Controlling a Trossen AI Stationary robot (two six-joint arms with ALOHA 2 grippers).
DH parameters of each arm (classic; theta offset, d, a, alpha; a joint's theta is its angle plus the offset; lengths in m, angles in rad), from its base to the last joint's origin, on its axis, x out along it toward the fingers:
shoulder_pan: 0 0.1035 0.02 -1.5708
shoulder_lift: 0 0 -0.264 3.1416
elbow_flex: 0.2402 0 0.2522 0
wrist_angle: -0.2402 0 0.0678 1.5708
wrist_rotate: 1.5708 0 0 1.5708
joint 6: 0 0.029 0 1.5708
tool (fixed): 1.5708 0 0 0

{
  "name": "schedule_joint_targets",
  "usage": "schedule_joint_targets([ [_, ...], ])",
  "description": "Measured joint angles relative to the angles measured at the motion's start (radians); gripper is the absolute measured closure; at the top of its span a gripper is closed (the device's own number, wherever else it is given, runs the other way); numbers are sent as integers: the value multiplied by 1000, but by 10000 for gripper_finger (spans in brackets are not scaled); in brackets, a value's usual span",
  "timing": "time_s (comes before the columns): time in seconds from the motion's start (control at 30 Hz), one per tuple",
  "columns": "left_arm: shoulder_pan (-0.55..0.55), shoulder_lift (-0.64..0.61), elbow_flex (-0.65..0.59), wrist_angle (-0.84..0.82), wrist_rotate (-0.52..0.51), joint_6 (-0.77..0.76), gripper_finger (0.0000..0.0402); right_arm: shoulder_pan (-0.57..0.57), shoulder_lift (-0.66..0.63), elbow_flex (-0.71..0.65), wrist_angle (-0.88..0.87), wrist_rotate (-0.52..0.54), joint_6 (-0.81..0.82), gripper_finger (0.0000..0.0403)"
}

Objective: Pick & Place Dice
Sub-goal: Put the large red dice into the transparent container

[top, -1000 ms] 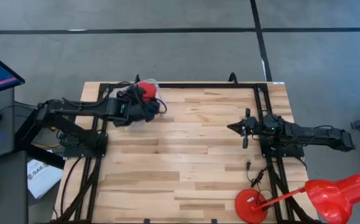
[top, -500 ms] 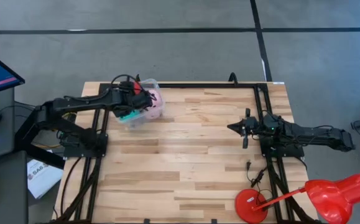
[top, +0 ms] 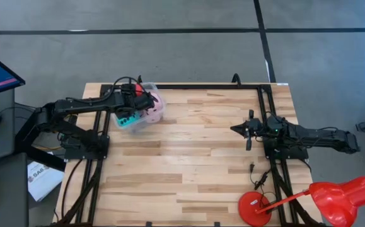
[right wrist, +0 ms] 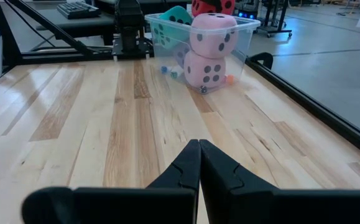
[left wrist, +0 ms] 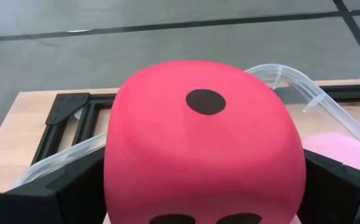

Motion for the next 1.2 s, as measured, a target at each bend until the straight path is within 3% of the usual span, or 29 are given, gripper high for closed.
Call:
schedule_joint_targets([
  [0.3,0,0,0,1,-1,1,4,0,0,0,0,0,0,400],
  [0.47,0,0,0,26,-16,98,9,0,0,0,0,0,0,400],
  [0.63,0,-9,0,47,-13,100,10,0,0,0,0,0,0,400],
  [1.03,-18,-122,0,51,-39,100,11,0,0,0,-1,0,0,400],
  [1.2,-18,-162,0,69,3,72,7,0,0,0,-1,0,0,400],
])
